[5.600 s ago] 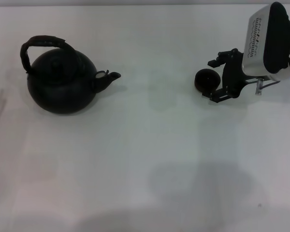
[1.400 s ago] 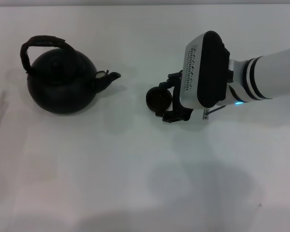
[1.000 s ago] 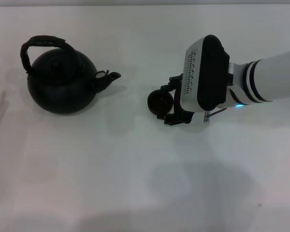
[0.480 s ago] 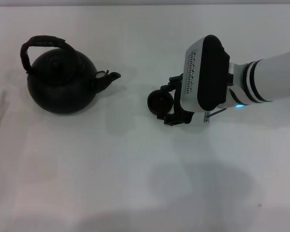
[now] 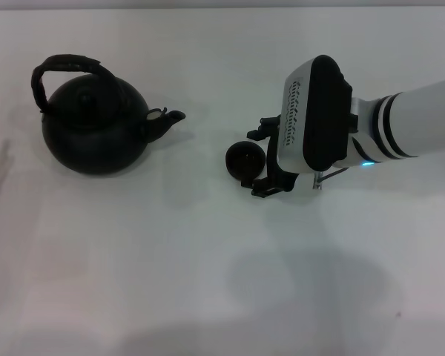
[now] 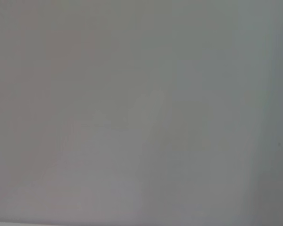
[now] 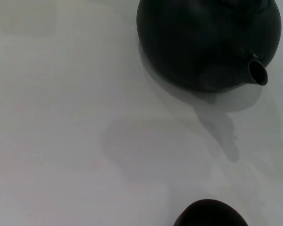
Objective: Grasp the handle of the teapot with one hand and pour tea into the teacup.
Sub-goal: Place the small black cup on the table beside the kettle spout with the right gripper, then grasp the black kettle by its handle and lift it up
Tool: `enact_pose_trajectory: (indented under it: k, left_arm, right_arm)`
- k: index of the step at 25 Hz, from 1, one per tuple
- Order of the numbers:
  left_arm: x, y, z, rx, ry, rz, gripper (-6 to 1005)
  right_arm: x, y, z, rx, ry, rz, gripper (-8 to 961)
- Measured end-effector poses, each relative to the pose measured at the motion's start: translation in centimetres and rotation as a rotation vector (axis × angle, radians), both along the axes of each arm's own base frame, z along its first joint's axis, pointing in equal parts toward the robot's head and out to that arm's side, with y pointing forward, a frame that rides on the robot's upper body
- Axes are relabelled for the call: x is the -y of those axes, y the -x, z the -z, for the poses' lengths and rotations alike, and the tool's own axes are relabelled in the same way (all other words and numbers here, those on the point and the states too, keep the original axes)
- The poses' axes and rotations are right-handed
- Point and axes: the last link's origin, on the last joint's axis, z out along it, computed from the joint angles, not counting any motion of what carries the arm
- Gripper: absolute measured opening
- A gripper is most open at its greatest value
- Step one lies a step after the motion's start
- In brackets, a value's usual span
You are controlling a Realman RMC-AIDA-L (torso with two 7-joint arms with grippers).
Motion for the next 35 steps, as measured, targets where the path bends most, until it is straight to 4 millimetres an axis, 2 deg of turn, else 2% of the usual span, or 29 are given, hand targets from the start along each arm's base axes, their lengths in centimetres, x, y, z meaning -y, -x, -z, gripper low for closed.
enact_pose_trajectory:
  k: [22,27,35]
  left_arm:
    - [0.0,0.1,-0.2,-0.006,-0.001,-0.001,850]
    - [0.3,0.3,-0.2,-0.008,-0.003,-0.007,850]
    - [1.8,-0.3,-0.5,0.000,-0.021,0.053,851]
  right_arm:
    - [0.4,1.6,-1.1,-0.052,0.039,0.014,857]
    - [0.2,2.3,-3.2,-0.107,0.001,0.021,857]
    - [-0.7,2.5,-8.5,-0.195,-0.146,0.023,856]
